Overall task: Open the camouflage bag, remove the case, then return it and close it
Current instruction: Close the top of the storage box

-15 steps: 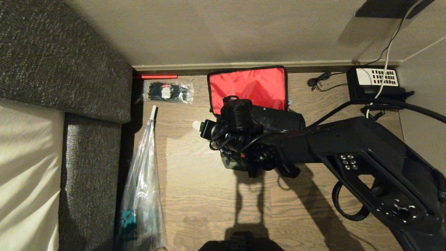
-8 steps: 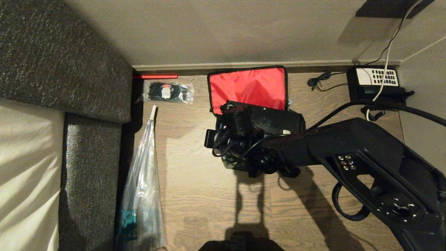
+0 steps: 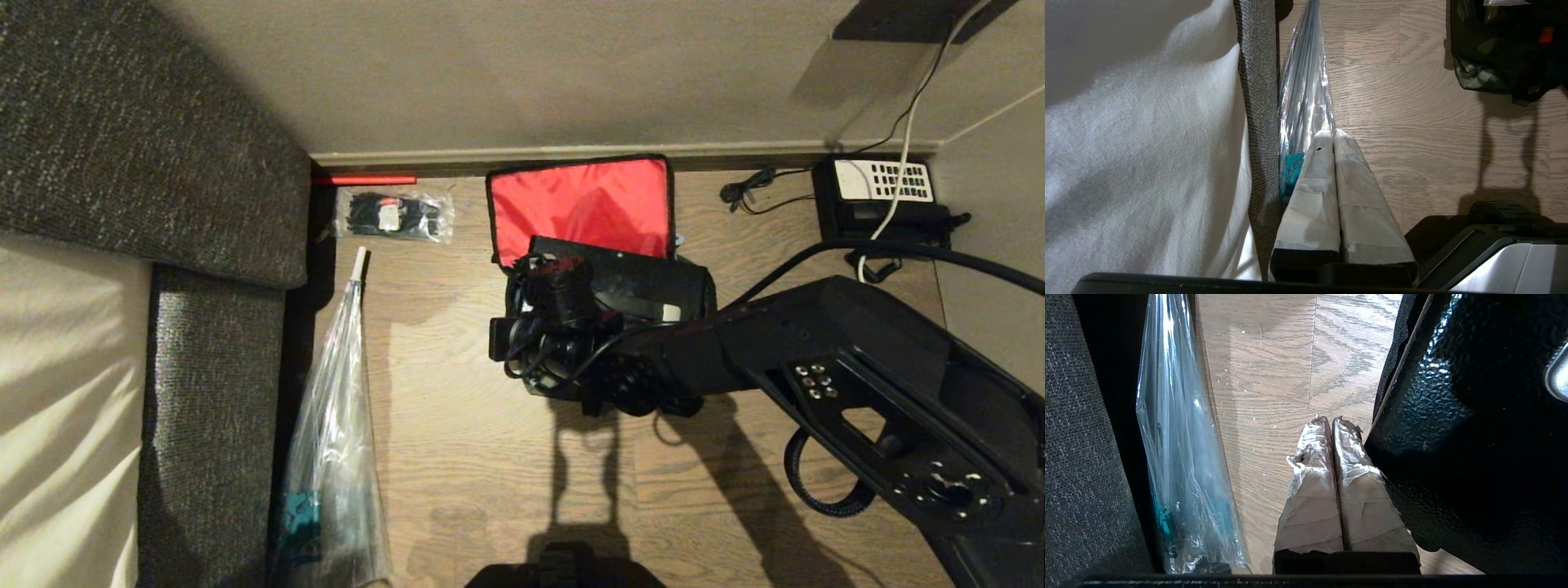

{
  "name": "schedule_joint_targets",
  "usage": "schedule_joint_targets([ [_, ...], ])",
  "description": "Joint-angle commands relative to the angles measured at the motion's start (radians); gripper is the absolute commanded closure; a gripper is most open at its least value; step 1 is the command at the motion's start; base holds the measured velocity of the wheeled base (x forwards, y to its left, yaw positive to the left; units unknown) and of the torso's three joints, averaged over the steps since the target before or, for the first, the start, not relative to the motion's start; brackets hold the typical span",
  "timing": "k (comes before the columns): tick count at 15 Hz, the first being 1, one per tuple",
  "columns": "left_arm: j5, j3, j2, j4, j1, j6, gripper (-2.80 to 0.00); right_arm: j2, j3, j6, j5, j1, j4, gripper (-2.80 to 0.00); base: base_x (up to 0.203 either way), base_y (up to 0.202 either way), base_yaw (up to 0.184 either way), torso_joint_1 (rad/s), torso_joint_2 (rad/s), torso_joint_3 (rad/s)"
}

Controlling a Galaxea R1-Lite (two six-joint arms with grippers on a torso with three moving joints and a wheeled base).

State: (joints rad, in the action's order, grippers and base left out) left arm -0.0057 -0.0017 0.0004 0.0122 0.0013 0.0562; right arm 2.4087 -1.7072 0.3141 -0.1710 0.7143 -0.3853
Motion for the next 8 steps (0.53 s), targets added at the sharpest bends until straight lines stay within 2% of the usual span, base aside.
schedule_joint_targets([
  [1,0.000,0.000,-0.003,0.000,0.000,0.001,0.00,-0.004,0.007,-0.045,-0.018,-0.016,-0.002,0.00,0.000,0.000,0.000,0.000,0.00,0.000],
  [4,0.000,0.000,-0.003,0.000,0.000,0.001,0.00,-0.049,0.063,-0.219,-0.033,-0.066,-0.008,0.00,0.000,0.000,0.000,0.000,0.00,0.000],
  [8,0.000,0.000,-0.003,0.000,0.000,0.002,0.00,-0.135,0.188,-0.385,-0.027,-0.137,0.005,0.00,0.000,0.000,0.000,0.000,0.00,0.000],
])
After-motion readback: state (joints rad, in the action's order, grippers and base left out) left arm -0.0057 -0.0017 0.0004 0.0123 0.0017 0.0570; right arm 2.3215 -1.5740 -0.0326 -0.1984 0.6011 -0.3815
